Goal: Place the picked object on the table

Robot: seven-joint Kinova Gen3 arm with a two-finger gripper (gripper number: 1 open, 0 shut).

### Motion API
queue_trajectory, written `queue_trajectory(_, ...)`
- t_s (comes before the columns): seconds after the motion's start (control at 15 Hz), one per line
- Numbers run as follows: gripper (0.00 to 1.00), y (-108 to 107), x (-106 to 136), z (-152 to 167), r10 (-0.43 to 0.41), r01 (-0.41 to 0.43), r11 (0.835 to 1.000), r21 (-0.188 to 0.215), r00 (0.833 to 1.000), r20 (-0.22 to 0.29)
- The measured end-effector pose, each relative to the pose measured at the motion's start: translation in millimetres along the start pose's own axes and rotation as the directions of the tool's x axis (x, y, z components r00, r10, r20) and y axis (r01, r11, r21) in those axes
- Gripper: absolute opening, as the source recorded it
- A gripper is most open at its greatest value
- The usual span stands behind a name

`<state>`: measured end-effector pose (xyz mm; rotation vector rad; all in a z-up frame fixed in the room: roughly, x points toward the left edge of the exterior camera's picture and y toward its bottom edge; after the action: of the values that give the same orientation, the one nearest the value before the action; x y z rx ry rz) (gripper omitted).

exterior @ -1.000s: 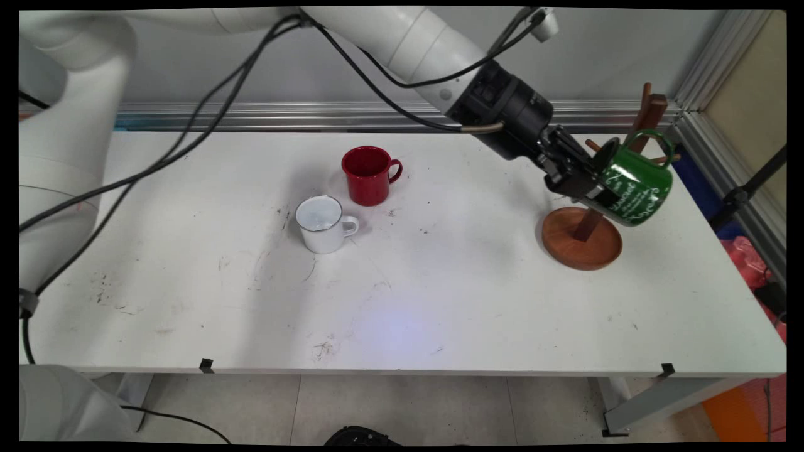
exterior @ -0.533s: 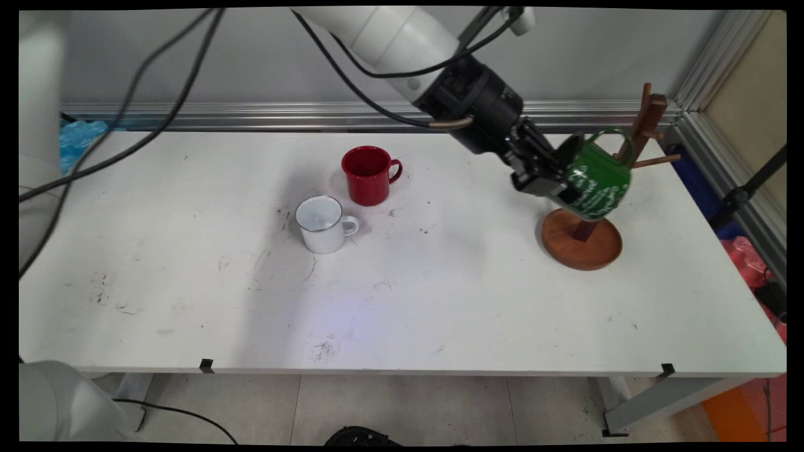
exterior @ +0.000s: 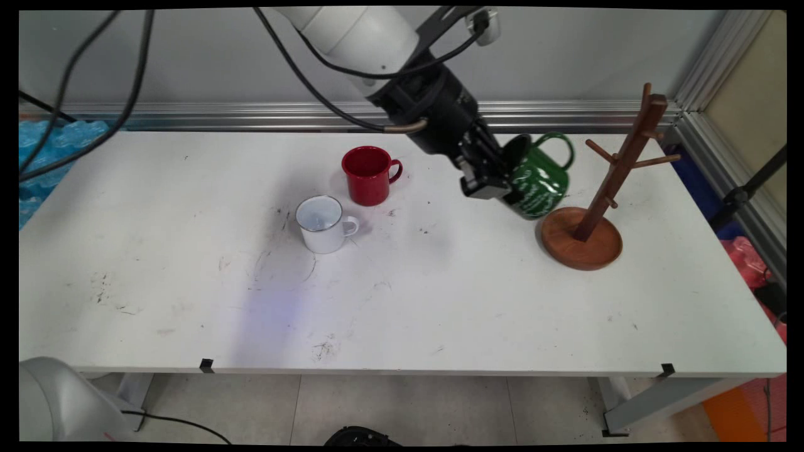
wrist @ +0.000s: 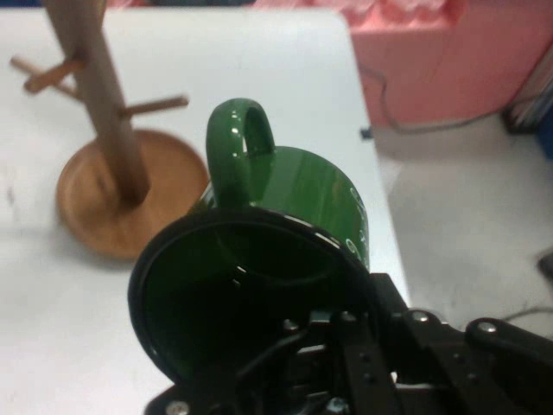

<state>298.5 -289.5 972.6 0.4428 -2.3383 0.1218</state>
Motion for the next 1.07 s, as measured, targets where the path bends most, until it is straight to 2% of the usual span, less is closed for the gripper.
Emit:
queue_trajectory(0.13,0.0,10.0,-3.7,-8.4,0.009,-0.013,0.999,0.047,0.997,0.076)
queue_trajectory(0.4,0.0,24.4,-9.4,-13.9,0.027,-0.046,0.994,0.097,0.981,0.193)
queue_trajectory(0.6,0.0,35.7,-14.9,-13.4,0.032,-0.074,0.989,0.13,0.956,0.293)
queue_trajectory(0.8,0.0,42.8,-19.9,-10.7,0.03,-0.09,0.985,0.149,0.932,0.361)
queue_trajectory(1.07,0.0,52.7,-29.4,-0.9,0.016,-0.117,0.976,0.184,0.881,0.474)
